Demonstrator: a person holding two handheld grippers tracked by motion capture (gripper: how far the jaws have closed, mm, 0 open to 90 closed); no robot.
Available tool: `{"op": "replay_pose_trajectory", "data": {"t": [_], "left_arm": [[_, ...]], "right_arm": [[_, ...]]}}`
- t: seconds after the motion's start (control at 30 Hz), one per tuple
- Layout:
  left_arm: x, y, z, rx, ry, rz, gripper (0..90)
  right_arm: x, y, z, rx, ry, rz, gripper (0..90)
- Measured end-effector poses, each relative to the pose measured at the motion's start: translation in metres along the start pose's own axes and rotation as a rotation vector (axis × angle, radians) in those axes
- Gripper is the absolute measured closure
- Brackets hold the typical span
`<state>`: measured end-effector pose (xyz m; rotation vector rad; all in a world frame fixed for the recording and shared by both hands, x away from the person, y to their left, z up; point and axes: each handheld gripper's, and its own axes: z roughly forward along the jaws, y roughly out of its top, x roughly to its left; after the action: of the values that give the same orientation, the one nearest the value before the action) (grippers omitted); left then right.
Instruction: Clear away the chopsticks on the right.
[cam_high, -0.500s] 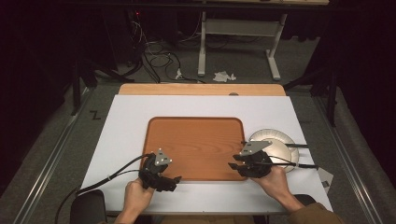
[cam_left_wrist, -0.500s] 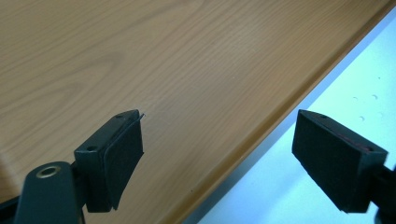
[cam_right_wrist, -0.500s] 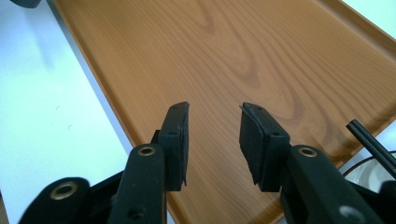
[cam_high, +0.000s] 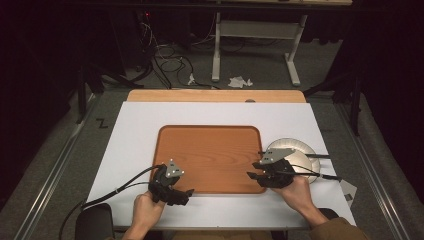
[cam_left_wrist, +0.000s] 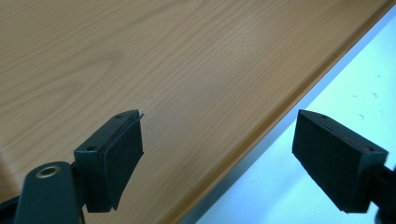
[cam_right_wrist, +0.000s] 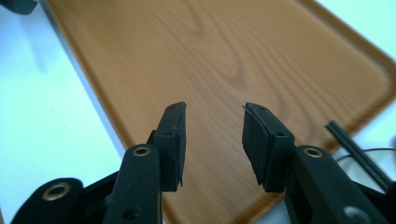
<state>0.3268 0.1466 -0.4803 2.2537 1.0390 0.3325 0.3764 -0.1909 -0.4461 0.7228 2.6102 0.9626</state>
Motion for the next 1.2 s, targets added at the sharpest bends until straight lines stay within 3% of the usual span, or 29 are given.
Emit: {"op": "replay_pose_trajectory", "data": {"t": [0.2,0.47,0.5,0.63,0.77,0.93,1.2], "left_arm": [[0.001,0.001,0.001,-0.001,-0.007,0.002,16.5],[0.001,0.001,0.001,-0.002,-0.008,0.000,16.5],[0.000,0.000,-0.001,-0.005,-0.006,-0.001,16.5],[0.000,0.000,-0.001,-0.008,-0.003,-0.004,16.4],[0.000,0.000,0.000,-0.004,-0.007,0.000,16.6],[0.000,0.000,-0.003,-0.012,-0.003,0.001,16.5],[0.000,0.000,-0.001,-0.001,-0.007,0.003,16.5]], "right_arm": [[-0.007,0.002,-0.010,-0.007,0.016,0.018,61.2],[-0.023,0.002,-0.028,-0.021,-0.038,0.050,64.3],[-0.029,0.000,-0.035,-0.044,-0.033,0.084,65.4],[-0.041,-0.005,-0.043,-0.044,-0.052,0.125,66.3],[-0.047,-0.006,-0.047,-0.049,-0.064,0.136,67.0],[-0.054,-0.009,-0.054,-0.051,-0.093,0.151,67.7],[-0.081,-0.025,-0.074,-0.071,-0.181,0.250,68.3]]}}
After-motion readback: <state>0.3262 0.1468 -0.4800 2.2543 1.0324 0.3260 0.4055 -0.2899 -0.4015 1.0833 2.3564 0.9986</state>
